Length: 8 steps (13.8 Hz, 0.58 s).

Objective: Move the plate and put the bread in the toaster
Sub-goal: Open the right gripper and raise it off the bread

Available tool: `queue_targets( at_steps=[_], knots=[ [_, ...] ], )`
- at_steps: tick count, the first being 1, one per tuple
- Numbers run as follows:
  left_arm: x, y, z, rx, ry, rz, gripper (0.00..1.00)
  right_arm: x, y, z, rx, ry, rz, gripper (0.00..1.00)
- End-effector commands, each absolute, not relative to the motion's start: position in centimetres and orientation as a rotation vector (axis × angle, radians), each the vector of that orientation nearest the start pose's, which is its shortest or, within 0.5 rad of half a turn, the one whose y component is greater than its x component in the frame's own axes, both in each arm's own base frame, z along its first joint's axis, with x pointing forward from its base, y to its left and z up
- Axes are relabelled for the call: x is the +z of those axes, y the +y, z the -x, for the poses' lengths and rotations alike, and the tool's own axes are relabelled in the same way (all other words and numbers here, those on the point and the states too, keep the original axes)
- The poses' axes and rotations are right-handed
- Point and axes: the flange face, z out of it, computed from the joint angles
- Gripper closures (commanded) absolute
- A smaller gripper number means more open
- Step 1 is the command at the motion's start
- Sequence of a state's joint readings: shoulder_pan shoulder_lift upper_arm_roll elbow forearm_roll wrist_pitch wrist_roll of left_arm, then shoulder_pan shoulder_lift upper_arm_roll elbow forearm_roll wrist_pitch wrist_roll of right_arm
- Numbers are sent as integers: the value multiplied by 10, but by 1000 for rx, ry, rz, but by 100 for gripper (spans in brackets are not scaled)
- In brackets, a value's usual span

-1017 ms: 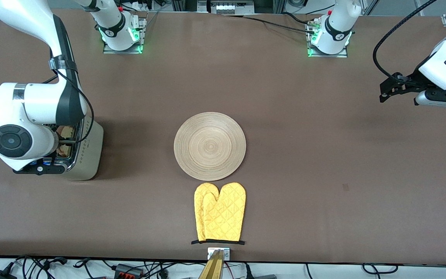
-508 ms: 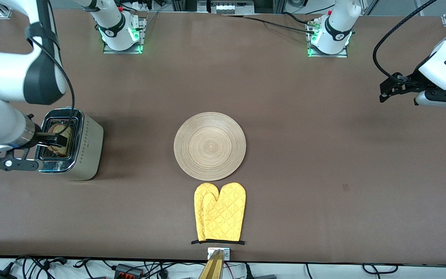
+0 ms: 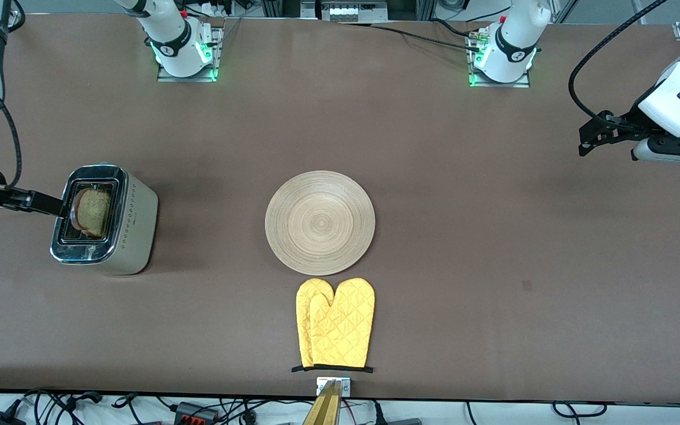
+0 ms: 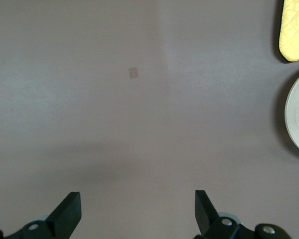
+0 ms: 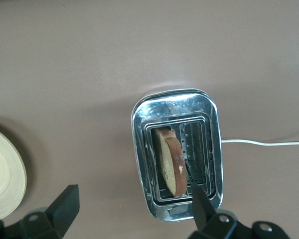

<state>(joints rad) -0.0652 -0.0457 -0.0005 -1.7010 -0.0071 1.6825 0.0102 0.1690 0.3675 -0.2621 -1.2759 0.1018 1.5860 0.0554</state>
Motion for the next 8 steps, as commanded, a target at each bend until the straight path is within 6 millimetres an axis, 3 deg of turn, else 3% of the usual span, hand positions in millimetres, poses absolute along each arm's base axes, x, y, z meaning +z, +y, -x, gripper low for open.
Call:
queue_targets(
  at_steps=[1,3,5,8],
  knots=[
    [599,-37,-545,-48,114,3137,0,555,-3,-656,72,160,3107,0],
    [599,-36,-545,-48,114,3137,0,560,-3,-653,75,157,3107,0],
    [599,-36,-545,-48,111,3137,0,584,-11,-645,7,166,3090,0],
    [598,-36,-545,-46,114,3137,0,590,-24,-641,-1,156,3048,0]
  ],
)
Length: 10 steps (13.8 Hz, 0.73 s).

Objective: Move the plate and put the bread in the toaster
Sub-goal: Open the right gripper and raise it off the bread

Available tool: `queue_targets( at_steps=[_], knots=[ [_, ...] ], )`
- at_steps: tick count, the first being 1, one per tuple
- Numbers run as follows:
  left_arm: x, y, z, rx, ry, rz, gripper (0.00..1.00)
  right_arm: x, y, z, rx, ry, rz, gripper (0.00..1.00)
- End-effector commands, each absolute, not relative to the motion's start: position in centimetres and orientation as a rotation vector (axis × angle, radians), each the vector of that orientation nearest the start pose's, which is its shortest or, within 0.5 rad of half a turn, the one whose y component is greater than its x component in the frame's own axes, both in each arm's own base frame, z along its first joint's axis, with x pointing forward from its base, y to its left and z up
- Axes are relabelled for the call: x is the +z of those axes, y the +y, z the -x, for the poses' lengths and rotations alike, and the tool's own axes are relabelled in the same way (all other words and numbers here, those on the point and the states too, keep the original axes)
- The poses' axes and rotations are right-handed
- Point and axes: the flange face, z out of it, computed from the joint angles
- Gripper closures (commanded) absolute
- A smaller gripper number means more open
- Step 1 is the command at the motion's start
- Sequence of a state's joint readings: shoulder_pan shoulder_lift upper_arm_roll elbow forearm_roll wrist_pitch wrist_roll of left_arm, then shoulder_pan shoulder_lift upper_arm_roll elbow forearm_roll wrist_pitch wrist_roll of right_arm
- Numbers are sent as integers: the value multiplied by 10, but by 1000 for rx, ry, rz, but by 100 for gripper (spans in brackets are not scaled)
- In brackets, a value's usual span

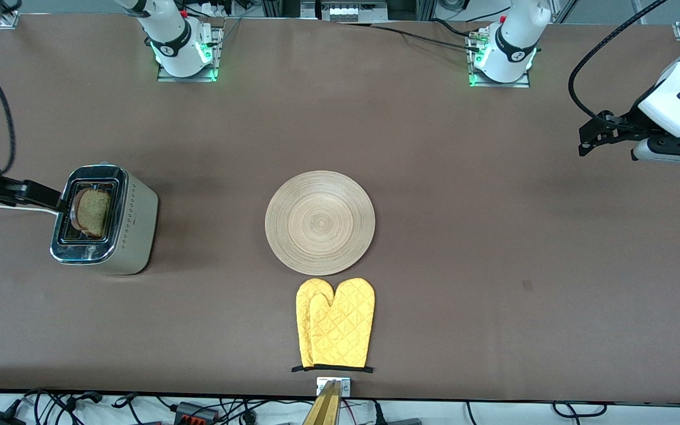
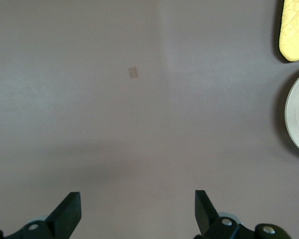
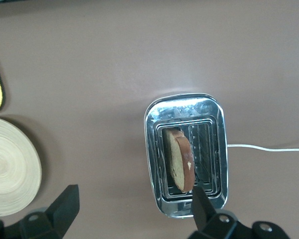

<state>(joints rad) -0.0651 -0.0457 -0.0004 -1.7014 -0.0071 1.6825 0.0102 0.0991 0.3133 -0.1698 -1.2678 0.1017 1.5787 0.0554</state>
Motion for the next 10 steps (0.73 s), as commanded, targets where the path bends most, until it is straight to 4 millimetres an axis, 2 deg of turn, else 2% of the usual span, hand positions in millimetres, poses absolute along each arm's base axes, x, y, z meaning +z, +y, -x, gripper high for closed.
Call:
queue_targets(
  at_steps=[1,5,7,10],
  knots=[
    [598,-36,-545,-46,111,3137,0,587,-31,-640,8,161,3049,0],
    [598,-36,-545,-43,111,3137,0,586,-37,-633,35,133,3109,0],
    [598,-36,-545,-43,114,3137,0,589,-32,-615,33,123,3130,0],
    [598,-36,-545,-43,111,3137,0,581,-29,-580,34,110,3147,0]
  ],
)
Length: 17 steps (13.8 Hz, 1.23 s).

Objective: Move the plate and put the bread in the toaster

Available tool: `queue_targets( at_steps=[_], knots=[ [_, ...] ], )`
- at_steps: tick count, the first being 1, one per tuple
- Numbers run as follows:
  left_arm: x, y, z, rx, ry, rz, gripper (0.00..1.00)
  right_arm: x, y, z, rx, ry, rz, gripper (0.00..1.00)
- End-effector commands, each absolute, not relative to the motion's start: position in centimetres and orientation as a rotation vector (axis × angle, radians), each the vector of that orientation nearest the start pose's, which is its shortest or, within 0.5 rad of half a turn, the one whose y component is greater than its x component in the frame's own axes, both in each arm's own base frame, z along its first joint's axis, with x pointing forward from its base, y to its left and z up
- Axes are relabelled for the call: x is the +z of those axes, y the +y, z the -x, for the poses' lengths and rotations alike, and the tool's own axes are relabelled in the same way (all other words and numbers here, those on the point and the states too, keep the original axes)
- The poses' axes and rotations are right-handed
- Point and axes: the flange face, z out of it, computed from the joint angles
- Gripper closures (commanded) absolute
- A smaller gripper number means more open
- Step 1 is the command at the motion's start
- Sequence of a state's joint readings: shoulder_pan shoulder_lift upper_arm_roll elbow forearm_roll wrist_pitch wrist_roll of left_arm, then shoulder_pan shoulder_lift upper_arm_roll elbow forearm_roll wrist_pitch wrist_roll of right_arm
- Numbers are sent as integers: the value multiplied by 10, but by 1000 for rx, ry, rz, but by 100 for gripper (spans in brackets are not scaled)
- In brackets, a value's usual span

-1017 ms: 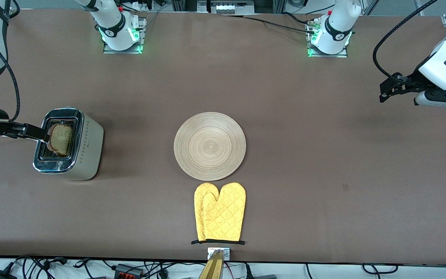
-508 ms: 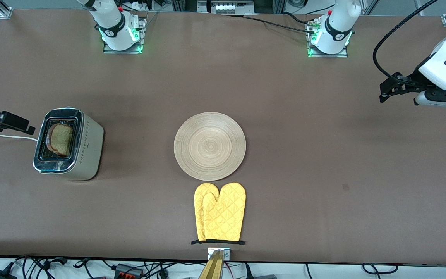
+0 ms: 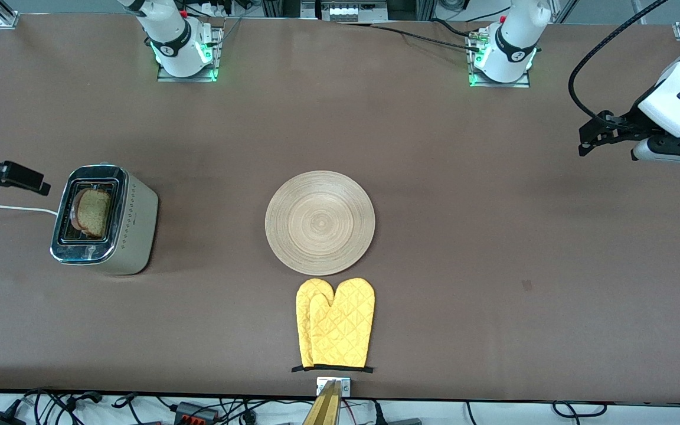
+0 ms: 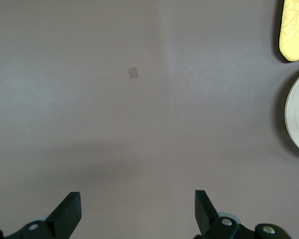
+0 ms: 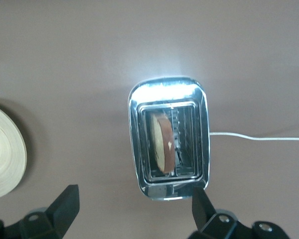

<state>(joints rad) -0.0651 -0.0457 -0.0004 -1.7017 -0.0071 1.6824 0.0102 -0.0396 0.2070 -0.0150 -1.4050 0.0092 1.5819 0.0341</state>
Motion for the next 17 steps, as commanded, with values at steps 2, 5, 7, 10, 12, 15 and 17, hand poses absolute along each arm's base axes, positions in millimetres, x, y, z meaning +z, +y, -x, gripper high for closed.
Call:
queue_targets(
  at_steps=[2,5,7,10,12,15,17],
  knots=[
    [598,-36,-545,-43,111,3137,0,574,-28,-559,41,110,3147,0],
    [598,-36,-545,-43,111,3137,0,575,-28,-556,25,43,3147,0],
    [598,-36,-545,-43,114,3137,0,575,-29,-557,17,30,3147,0],
    [598,-36,-545,-43,114,3137,0,574,-30,-561,3,50,3146,0],
    [599,-36,-544,-46,114,3137,0,575,-29,-560,-2,58,3141,0],
    [599,-36,-544,-46,114,3137,0,578,-33,-559,-12,67,3141,0],
    [598,-36,-545,-43,111,3137,0,576,-28,-557,12,41,3143,0]
  ],
)
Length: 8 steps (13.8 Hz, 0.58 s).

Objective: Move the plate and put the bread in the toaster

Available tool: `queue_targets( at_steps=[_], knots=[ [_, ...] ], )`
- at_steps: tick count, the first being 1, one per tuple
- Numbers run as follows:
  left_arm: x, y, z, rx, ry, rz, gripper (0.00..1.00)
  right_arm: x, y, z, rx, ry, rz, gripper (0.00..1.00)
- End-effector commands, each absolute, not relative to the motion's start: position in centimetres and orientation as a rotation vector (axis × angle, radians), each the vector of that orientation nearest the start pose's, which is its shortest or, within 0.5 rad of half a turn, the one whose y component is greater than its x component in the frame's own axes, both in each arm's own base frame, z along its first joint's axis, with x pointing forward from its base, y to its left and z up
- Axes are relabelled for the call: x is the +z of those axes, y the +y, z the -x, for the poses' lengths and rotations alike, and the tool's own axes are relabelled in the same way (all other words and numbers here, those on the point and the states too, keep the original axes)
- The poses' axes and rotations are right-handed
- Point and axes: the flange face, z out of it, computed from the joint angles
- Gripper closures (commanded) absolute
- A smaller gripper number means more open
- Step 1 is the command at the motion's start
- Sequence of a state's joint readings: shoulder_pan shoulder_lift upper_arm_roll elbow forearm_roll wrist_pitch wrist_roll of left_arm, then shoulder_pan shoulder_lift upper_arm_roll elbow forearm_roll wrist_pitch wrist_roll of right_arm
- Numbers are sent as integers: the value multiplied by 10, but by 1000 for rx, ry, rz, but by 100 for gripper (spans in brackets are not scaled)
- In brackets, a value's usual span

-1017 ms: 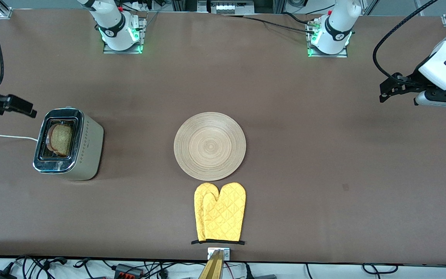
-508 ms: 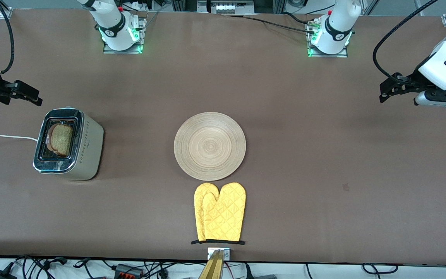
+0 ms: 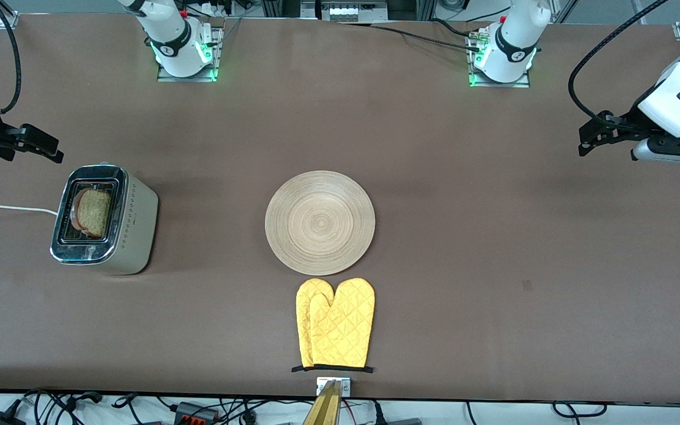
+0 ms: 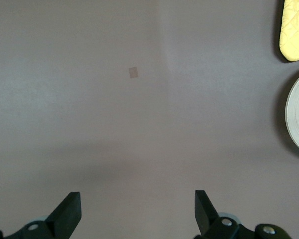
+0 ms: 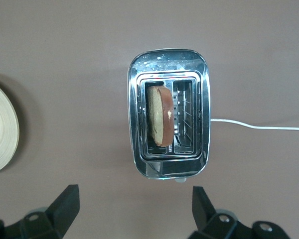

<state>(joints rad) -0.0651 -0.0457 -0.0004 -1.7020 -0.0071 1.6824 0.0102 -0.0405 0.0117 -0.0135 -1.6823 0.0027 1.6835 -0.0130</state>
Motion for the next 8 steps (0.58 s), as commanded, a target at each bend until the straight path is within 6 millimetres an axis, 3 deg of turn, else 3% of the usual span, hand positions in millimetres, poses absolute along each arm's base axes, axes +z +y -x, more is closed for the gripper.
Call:
queue_targets(
  at_steps=[1,8],
  knots=[
    [598,-36,-545,-43,111,3137,0,574,-27,-556,36,31,3142,0],
    [599,-36,-544,-46,111,3137,0,572,-20,-556,51,9,3142,0]
  ],
)
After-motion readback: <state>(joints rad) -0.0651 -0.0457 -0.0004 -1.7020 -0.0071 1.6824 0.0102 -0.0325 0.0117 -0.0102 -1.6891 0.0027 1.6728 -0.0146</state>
